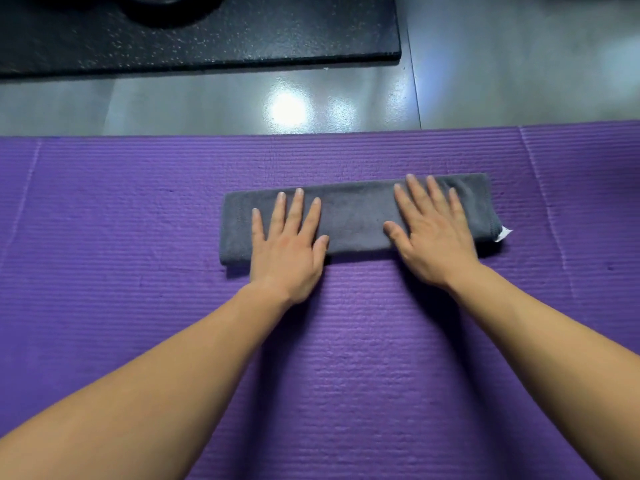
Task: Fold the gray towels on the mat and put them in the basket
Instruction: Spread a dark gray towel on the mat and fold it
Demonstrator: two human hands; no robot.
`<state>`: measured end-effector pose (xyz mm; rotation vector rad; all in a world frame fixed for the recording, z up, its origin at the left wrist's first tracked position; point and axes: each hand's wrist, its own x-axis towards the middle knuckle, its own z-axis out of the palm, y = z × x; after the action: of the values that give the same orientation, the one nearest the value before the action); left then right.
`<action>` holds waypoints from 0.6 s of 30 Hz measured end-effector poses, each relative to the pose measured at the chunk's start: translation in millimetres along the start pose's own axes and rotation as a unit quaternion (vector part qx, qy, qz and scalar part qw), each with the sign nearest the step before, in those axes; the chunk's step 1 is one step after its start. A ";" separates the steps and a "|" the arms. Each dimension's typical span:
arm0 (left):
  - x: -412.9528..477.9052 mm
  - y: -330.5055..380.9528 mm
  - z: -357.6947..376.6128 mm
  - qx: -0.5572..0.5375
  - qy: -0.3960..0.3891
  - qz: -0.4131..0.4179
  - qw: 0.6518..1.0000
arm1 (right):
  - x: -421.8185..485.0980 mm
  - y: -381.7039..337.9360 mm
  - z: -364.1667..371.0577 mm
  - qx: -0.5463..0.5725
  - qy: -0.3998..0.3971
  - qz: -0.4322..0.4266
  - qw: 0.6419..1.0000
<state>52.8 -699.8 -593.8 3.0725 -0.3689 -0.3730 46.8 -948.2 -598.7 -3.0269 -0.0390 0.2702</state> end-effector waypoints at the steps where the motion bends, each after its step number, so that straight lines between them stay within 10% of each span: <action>1: 0.6 -4.8 -1.0 -0.002 0.001 0.002 1.000 | 0.1 14.5 -1.8 0.001 0.003 0.017 1.000; 14: -18.3 -57.5 -24.2 -0.082 0.038 -0.173 0.981 | 3.5 26.3 -18.1 0.012 -0.012 0.036 0.999; 18: -20.0 -62.6 -29.2 -0.215 0.059 -0.244 0.944 | 6.9 -22.0 -33.7 0.049 0.063 -0.145 0.986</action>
<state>55.3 -634.4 -564.0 2.6924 0.4322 -0.2324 59.3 -929.4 -564.6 -2.8824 -0.4397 0.0534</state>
